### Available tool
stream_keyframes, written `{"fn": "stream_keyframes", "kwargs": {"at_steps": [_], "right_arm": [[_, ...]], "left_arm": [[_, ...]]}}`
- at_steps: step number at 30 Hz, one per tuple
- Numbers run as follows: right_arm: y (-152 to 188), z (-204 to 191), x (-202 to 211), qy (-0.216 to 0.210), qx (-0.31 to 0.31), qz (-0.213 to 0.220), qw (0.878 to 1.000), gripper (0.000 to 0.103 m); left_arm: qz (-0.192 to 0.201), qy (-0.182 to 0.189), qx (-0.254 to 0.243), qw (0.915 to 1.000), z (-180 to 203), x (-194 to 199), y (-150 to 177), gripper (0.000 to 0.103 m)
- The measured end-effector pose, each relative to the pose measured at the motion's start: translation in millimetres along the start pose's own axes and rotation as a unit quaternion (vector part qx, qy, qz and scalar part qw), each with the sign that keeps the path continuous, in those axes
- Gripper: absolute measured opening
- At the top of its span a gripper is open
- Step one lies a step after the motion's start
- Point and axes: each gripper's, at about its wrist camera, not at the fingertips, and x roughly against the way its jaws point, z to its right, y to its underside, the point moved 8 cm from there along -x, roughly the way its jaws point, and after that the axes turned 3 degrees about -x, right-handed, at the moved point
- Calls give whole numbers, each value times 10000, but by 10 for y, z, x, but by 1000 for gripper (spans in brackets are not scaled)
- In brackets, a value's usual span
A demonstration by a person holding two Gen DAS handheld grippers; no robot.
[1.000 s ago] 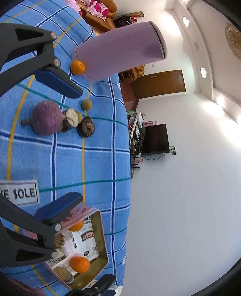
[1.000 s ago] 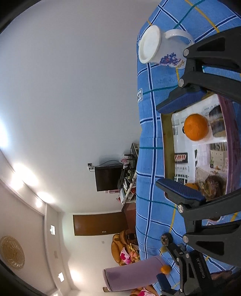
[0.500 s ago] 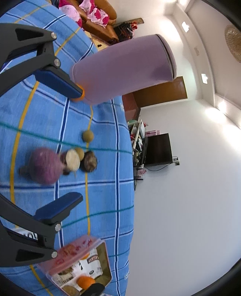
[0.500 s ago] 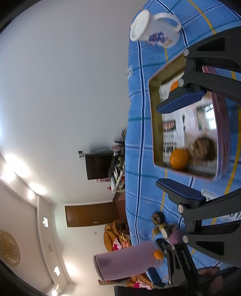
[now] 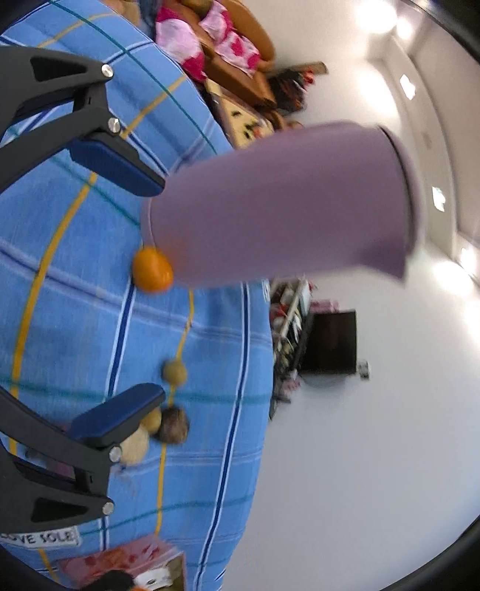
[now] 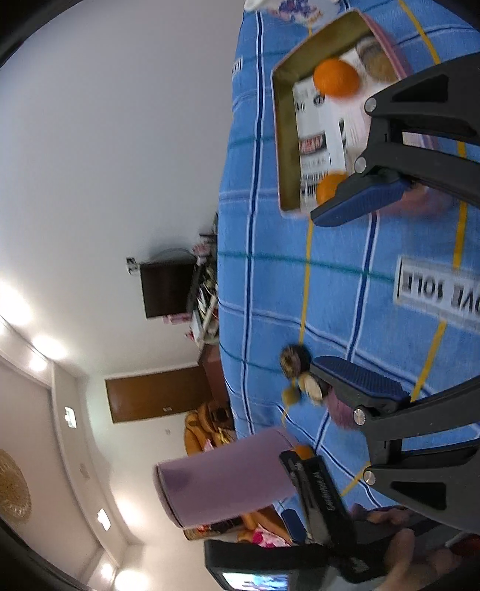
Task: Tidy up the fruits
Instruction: 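Move the right gripper to the purple turnip and grasp it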
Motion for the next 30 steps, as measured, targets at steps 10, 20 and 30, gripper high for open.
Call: {"fn": "stream_keyframes", "kwargs": {"at_steps": [10,20,30], "right_arm": [[209,-698,-437,-698,536,-988,9912,74],[463,-977,-924,-500,679,-1993,9763,73],[518,-861,-816,-667,550,-2091,9741,55]], "left_arm": [[-771,-685,848,9910,-769,-357,163,101],[-962,-741,1225,9850,-1035,-458,233,96],[-757,-414,985,9914,-848,-455,153,92]]}}
